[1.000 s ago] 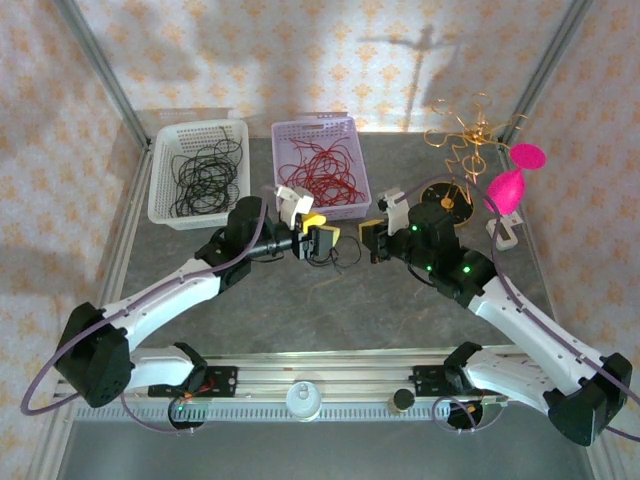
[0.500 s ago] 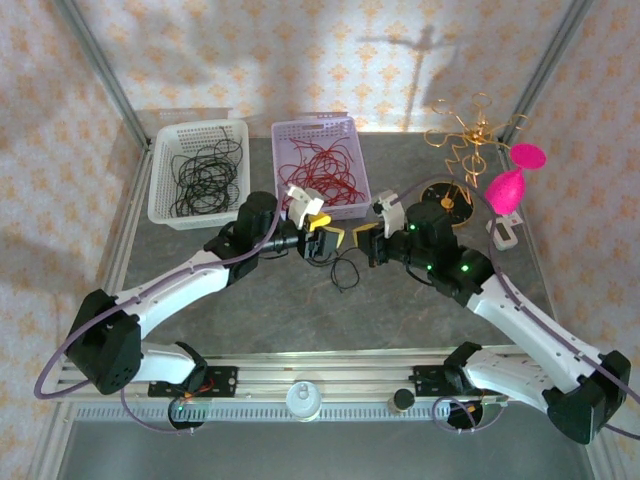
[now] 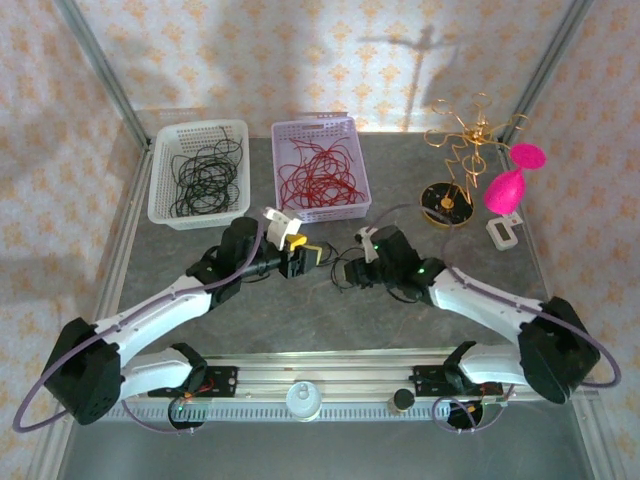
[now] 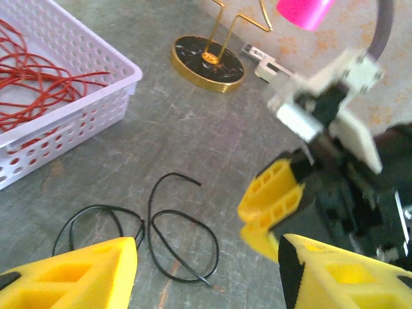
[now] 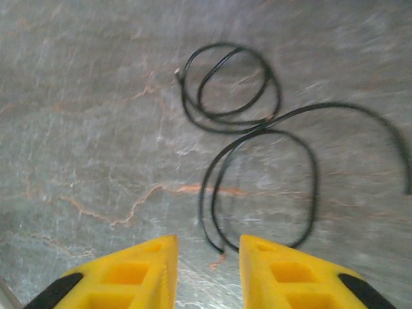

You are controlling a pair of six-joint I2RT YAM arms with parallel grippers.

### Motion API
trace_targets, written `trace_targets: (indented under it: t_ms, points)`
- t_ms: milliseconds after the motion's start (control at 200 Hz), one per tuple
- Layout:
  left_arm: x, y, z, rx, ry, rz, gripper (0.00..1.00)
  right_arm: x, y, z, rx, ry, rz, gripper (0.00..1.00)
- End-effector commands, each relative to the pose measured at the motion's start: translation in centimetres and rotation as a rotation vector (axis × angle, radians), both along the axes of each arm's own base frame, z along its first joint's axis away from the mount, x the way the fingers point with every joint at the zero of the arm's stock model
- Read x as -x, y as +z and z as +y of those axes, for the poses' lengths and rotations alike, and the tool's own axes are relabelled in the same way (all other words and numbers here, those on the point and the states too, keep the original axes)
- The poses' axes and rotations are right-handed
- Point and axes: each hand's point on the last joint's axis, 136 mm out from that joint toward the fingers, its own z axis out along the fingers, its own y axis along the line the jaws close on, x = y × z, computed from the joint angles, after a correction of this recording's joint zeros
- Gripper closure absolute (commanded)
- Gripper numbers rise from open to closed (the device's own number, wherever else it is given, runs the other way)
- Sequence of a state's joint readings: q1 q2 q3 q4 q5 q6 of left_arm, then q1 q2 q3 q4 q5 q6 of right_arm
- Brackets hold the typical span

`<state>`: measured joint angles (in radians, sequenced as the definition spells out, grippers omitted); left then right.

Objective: Untangle the cables

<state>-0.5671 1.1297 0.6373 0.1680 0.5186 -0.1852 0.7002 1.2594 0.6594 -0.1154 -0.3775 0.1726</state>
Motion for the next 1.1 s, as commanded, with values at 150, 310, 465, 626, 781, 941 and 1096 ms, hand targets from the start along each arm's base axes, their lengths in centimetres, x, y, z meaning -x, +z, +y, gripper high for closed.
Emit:
trace_targets:
  t_ms: [150, 310, 465, 626, 781, 941, 1096]
  points:
    - [0.4, -0.1, 2.6, 0.039, 0.100, 0.015, 0.39, -1.2, -2.3, 2.6, -0.064, 0.011, -0.030, 0.65]
    - [0.5, -0.3, 2.9, 0.043, 0.109, 0.024, 0.39, -1.8, -3.6, 4.1, -0.071, 0.036, 0.010, 0.65]
    - [0.8, -0.5, 3.2, 0.045, 0.117, 0.033, 0.39, -1.6, -4.6, 4.6, -0.087, 0.041, 0.042, 0.67]
    - [0.9, -0.4, 3.5, 0.051, 0.127, 0.026, 0.39, -1.8, -4.9, 4.6, -0.082, 0.024, 0.050, 0.83]
    - [1.1, 0.1, 3.5, 0.064, 0.126, 0.032, 0.39, -2.1, -2.1, 3.6, -0.055, 0.014, -0.014, 1.00]
    - [1.1, 1.3, 3.1, 0.196, 0.154, 0.075, 0.40, -1.3, 4.0, 2.7, -0.109, 0.056, -0.109, 1.00]
    - [2.0, 3.5, 1.5, 0.445, 0.123, 0.087, 0.41, -0.9, 9.4, 2.1, -0.232, 0.094, -0.178, 1.00]
